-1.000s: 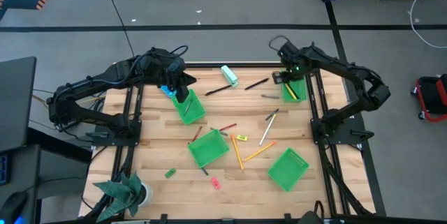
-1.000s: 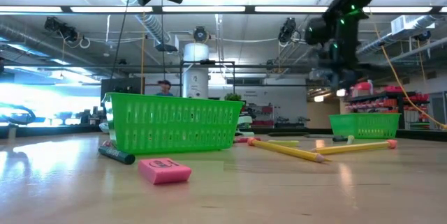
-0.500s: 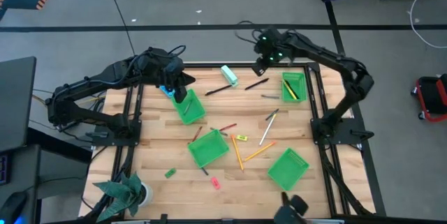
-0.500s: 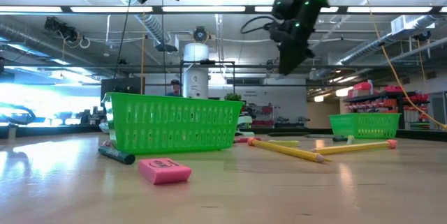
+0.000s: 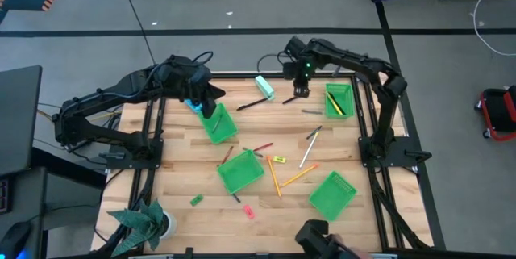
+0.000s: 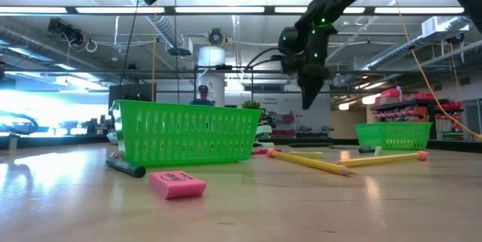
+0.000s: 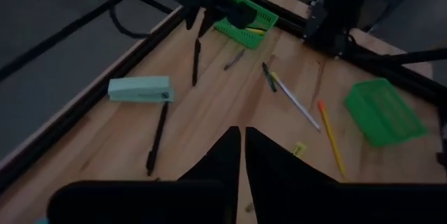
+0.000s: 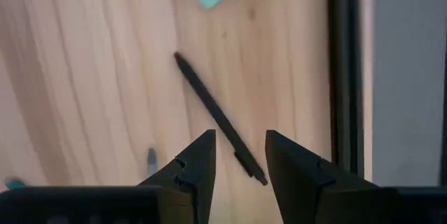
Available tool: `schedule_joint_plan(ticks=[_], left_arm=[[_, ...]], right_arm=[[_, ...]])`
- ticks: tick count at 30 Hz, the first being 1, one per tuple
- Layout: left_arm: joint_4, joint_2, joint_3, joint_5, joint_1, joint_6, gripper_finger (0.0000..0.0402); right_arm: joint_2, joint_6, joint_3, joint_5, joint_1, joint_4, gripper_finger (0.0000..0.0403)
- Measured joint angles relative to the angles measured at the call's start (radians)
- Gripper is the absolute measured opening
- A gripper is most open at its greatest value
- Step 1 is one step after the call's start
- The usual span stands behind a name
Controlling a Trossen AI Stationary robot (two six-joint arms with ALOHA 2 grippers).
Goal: Sort crayons/erasers/pens/pencils in bins
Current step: Put the right black pen into the top right green bin
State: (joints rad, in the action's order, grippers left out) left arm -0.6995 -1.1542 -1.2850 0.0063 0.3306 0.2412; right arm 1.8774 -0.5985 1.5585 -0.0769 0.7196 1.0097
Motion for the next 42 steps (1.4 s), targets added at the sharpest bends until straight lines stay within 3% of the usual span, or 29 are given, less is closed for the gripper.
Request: schedule_joint_plan(ticks=[5, 26, 42], left_arm=[[-0.003, 0.013, 0.000, 0.001, -0.008, 0.026, 0.0024], [0.007, 0.016, -0.001, -0.001, -0.007, 0.040, 0.0019], [0.007, 0.016, 0.000, -0.001, -0.007, 0.010, 0.0028]], right_arm=[[0.044, -0.101, 0.000, 0.005, -0.002, 0.005, 0.0131], [0.160, -0.110, 0.000, -0.006, -0.057, -0.038, 0.0131], [0.175, -0.092, -0.012, -0.037, -0.056, -0.085, 0.0131]])
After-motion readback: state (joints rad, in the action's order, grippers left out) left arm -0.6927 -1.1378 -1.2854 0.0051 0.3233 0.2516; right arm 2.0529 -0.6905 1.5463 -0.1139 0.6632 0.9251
